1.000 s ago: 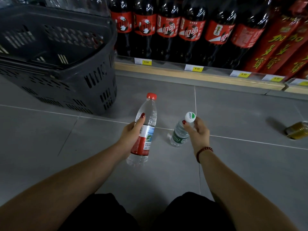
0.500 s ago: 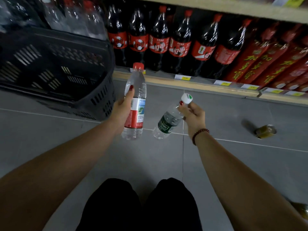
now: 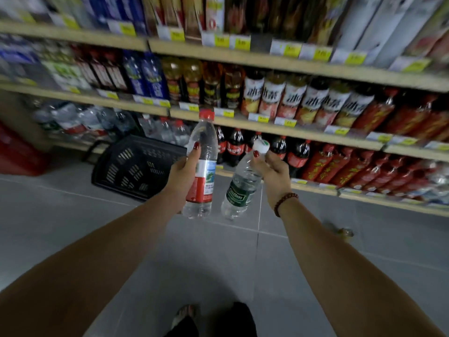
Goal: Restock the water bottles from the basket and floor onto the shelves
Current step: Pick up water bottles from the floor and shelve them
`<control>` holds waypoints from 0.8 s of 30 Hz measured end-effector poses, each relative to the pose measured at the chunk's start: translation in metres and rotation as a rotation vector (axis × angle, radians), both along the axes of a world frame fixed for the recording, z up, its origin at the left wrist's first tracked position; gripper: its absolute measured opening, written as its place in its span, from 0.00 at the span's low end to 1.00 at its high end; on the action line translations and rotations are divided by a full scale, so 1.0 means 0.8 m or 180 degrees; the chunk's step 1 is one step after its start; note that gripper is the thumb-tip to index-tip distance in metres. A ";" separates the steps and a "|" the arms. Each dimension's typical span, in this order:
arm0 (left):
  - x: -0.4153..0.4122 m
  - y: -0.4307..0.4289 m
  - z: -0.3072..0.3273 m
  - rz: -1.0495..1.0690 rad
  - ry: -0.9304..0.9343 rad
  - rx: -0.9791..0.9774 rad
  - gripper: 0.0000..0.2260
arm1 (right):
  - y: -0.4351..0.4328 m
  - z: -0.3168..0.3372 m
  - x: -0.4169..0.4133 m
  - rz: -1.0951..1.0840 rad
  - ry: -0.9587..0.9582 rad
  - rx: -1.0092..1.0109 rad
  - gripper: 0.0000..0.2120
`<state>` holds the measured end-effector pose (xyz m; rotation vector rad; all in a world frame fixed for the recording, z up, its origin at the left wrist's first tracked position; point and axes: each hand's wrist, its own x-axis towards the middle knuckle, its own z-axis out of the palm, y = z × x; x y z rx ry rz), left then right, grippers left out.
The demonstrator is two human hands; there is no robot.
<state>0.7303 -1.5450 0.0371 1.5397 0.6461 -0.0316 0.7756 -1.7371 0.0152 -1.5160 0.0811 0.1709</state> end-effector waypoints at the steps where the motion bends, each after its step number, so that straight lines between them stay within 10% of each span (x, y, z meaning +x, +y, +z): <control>1: -0.006 0.005 0.025 0.0004 -0.0051 0.0010 0.15 | 0.008 0.032 -0.001 0.0085 -0.0056 0.0000 0.08; 9: -0.049 0.101 0.174 0.0310 -0.0605 -0.0048 0.13 | 0.129 0.208 -0.014 0.0473 -0.0556 0.0146 0.21; 13: -0.085 0.187 0.210 0.0623 -0.0741 -0.0038 0.12 | 0.214 0.259 -0.040 0.0636 -0.0725 0.0206 0.10; 19: -0.144 0.352 0.240 0.0732 -0.0788 0.0044 0.32 | 0.371 0.305 -0.077 0.0624 -0.0945 0.0282 0.12; 24: -0.188 0.463 0.264 0.1012 -0.0947 0.0169 0.14 | 0.488 0.330 -0.105 0.0738 -0.1130 0.0361 0.15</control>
